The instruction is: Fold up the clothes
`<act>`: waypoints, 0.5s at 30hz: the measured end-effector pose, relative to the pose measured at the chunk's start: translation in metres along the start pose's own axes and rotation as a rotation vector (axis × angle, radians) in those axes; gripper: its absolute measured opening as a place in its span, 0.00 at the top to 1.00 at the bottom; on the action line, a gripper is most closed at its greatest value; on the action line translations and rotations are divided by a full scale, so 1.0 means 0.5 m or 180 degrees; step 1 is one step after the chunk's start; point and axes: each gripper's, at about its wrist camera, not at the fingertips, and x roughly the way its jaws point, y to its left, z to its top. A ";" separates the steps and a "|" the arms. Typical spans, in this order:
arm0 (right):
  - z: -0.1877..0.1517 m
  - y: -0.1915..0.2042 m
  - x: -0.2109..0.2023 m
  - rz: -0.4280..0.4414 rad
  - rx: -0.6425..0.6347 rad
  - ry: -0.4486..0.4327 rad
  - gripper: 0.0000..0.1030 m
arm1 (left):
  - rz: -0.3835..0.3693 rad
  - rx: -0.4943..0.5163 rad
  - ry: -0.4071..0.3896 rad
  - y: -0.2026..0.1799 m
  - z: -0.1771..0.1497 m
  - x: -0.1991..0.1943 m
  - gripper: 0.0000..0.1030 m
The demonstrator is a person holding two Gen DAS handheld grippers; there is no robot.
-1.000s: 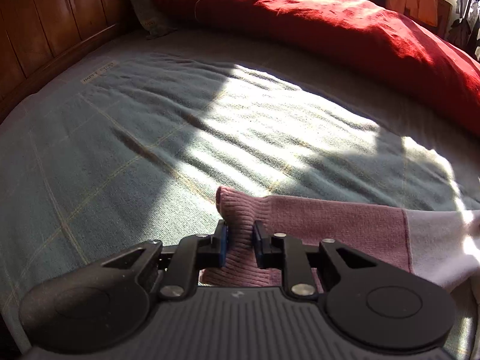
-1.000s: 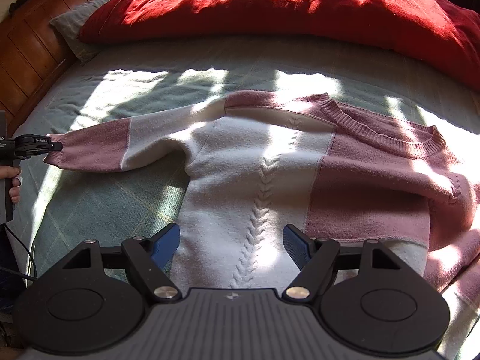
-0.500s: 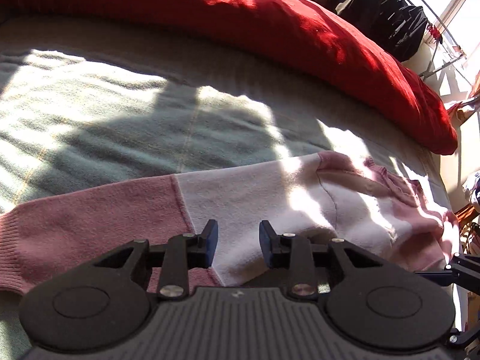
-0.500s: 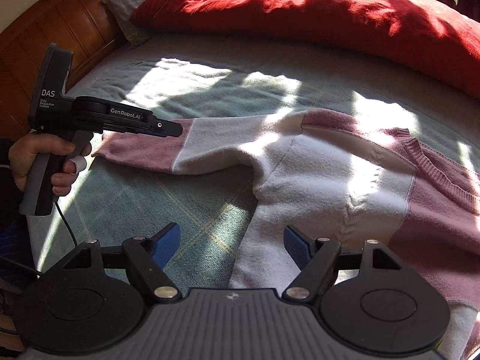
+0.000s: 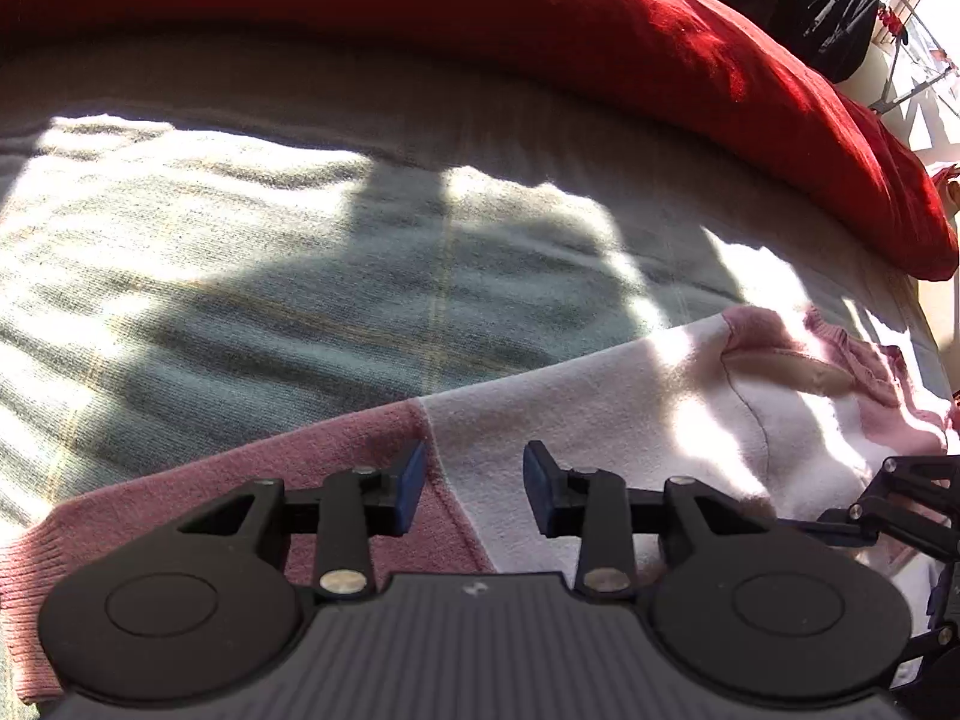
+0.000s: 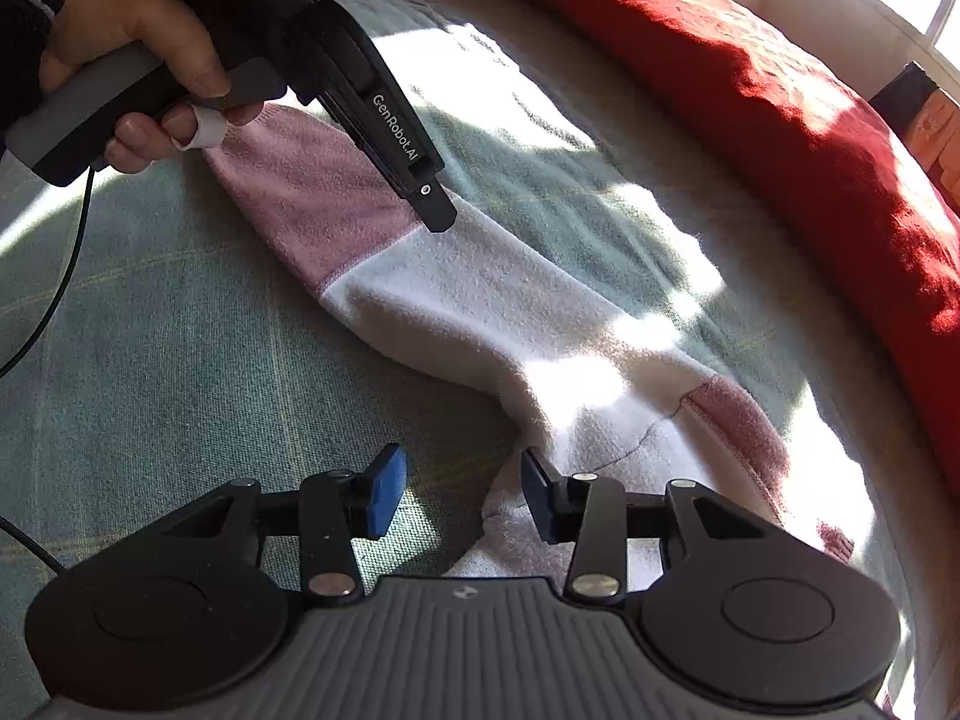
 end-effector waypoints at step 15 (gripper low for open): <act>-0.010 0.029 0.044 -0.0489 -0.0718 0.0285 0.79 | -0.0124 0.0234 0.0130 0.000 -0.006 0.044 0.52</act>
